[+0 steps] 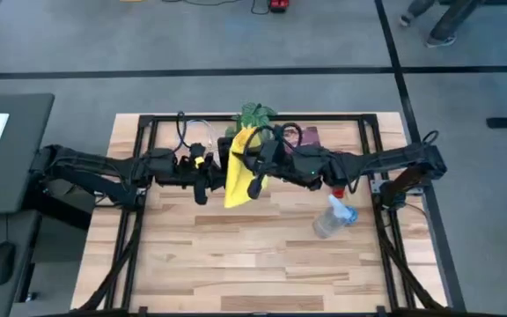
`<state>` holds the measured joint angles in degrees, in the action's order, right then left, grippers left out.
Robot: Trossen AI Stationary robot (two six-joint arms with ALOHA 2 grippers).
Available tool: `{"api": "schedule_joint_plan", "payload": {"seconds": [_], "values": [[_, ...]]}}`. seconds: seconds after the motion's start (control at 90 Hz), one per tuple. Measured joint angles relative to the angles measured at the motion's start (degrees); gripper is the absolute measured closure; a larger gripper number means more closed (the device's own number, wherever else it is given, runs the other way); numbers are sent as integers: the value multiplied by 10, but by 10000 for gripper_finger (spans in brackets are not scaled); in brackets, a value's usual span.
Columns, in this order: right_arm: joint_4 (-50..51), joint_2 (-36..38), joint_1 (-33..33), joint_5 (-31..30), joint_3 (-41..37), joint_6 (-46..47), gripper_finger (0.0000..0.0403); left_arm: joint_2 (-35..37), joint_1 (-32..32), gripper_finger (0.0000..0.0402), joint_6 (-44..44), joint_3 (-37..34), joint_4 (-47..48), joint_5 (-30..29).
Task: Apply microfiber cloth
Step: Wipe the back and front of the cellphone with the yellow microfiber cloth
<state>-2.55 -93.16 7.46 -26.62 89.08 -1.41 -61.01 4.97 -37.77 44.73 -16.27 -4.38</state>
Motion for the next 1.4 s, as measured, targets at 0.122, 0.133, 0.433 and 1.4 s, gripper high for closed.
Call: {"api": "schedule_joint_plan", "payload": {"seconds": [0.122, 0.133, 0.433, 1.4], "values": [[26, -17, -2, 68, 2, 0, 403, 0, 12, 398, -11, -1, 18, -2], [32, -17, -1, 72, 2, 0, 403, -1, 13, 398, -12, -1, 20, -2], [74, -39, 7, 53, 0, 24, 403, 0, 44, 398, -35, -1, 95, -15], [-2, -60, -13, 25, 2, 50, 403, 0, 55, 398, -35, -1, 162, -46]]}}
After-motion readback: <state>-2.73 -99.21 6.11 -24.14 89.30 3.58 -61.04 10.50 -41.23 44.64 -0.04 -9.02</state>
